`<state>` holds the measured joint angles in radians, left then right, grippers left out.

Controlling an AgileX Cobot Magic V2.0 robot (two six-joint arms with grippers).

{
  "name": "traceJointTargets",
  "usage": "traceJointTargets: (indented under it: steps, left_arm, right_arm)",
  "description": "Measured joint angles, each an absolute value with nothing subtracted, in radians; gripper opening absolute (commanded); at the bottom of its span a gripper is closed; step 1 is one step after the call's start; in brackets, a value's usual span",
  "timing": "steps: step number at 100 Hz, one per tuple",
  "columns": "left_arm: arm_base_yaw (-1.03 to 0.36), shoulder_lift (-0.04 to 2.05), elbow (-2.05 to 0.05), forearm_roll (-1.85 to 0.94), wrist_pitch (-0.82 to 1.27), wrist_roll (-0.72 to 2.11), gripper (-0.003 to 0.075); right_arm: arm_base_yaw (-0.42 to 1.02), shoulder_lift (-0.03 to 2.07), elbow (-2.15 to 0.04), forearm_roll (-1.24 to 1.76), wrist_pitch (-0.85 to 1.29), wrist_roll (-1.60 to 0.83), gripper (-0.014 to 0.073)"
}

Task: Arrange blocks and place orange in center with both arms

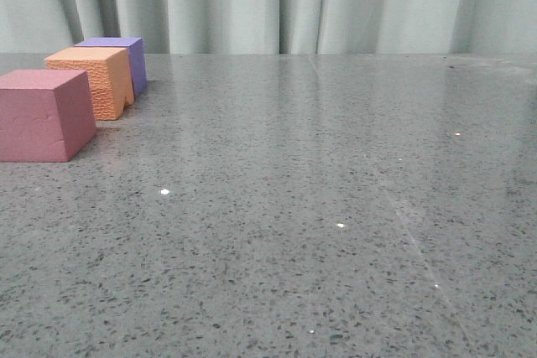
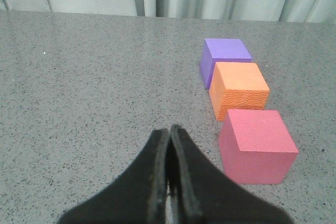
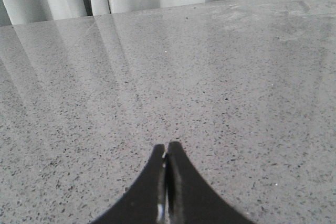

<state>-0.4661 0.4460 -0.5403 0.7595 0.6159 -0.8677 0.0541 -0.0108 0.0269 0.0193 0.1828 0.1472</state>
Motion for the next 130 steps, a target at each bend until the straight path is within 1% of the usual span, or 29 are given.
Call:
traceJointTargets:
  steps: [90, 110, 130]
  left_arm:
    - [-0.466, 0.44, -0.528, 0.8, 0.61, -0.854, -0.0019]
    - [-0.427, 0.398, -0.492, 0.655, 0.6, -0.646, -0.0019]
    - [-0.294, 0.302, -0.408, 0.485, 0.464, -0.415, -0.0019]
  right_arm:
    - [0.054, -0.011, 0.027, 0.019, 0.183, 0.147, -0.0066]
    - [0.054, -0.011, 0.027, 0.019, 0.183, 0.147, -0.0066]
    - [0.054, -0.011, 0.027, 0.019, 0.183, 0.147, -0.0066]
